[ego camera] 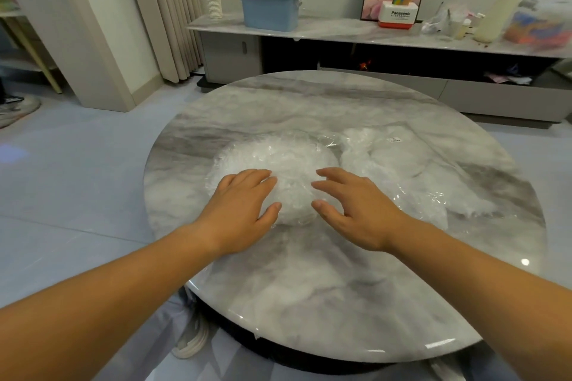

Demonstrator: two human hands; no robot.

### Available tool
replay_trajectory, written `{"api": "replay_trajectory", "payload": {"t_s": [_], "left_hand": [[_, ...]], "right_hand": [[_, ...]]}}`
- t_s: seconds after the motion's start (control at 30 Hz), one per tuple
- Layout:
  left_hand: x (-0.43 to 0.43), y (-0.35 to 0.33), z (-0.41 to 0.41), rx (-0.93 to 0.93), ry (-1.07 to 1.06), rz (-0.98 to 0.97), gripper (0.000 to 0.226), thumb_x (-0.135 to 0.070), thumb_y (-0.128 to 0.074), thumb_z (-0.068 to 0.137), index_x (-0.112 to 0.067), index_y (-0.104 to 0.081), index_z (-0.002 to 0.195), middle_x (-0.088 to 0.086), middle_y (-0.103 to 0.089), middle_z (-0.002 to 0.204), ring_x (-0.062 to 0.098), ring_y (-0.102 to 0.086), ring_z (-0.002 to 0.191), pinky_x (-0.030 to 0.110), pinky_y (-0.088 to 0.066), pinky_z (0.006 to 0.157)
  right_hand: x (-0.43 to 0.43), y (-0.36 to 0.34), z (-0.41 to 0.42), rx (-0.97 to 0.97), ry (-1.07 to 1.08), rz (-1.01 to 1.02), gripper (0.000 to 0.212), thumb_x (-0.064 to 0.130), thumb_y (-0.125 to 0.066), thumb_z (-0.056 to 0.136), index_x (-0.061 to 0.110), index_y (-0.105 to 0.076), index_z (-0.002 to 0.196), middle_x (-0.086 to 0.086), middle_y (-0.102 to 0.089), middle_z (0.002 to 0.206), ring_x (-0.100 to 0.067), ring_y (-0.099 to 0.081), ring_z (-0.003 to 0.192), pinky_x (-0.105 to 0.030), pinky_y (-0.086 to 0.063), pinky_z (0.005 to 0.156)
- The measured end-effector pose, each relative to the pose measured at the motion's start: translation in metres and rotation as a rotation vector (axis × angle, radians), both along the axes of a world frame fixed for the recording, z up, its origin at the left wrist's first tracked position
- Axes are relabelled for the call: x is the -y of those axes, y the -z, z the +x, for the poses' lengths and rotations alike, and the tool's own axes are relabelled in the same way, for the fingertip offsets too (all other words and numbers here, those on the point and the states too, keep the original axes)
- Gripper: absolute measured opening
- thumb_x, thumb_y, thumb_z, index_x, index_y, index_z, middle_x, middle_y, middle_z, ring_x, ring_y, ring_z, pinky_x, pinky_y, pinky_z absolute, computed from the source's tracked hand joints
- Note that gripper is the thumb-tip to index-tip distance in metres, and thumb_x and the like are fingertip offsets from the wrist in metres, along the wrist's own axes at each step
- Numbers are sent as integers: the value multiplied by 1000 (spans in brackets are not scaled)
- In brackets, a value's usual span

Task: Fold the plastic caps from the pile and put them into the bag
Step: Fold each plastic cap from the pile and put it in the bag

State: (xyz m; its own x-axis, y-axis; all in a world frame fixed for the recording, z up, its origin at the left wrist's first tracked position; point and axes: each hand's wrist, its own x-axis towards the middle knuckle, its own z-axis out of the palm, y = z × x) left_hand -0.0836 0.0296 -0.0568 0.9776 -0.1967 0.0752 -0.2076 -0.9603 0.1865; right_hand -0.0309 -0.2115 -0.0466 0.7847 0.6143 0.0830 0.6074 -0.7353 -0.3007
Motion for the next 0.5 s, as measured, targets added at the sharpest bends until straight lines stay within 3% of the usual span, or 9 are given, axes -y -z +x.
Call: {"api": "replay_trajectory", "payload": {"t_s": [0.1,0.2,0.27,0.4,0.5], "left_hand": [[1,1,-1,-4,21,-6,57,-51,-38,103,-25,-35,154,-7,-34,158,13,-25,147,31,-15,119],[2,2,0,4,41,0,56,-50,-41,102,-25,-37,152,-7,-37,156,13,-27,146,31,-16,119],[1,3,0,2,48,12,59,-53,-37,100,-25,-38,152,-6,-37,156,13,-28,146,30,-16,119],[-2,3,2,15,50,10,69,-55,-27,93,-23,-36,153,-7,-37,156,12,-28,146,29,-15,119],[-4,2,3,61,51,-32,75,-58,-20,89,-24,-36,154,-4,-34,160,14,-25,148,31,-16,119]], "right_hand": [[2,6,-4,-63,-9,-31,57,60,-37,101,28,-54,144,6,-29,164,-14,-32,147,-42,-28,119],[-5,6,-5,-65,3,-17,71,70,-24,92,33,-54,143,9,-27,164,-13,-20,150,-41,-21,122],[-12,7,-2,-62,-1,-23,72,72,-21,92,33,-52,145,9,-25,165,-13,-15,150,-39,-16,122],[-21,13,2,-80,-25,-99,53,56,-33,104,31,-47,149,9,-22,166,-13,-12,152,-37,-9,121],[-24,13,3,-57,-15,-73,61,57,-30,104,24,-39,154,6,-28,164,-12,-18,151,-34,-11,120]]}}
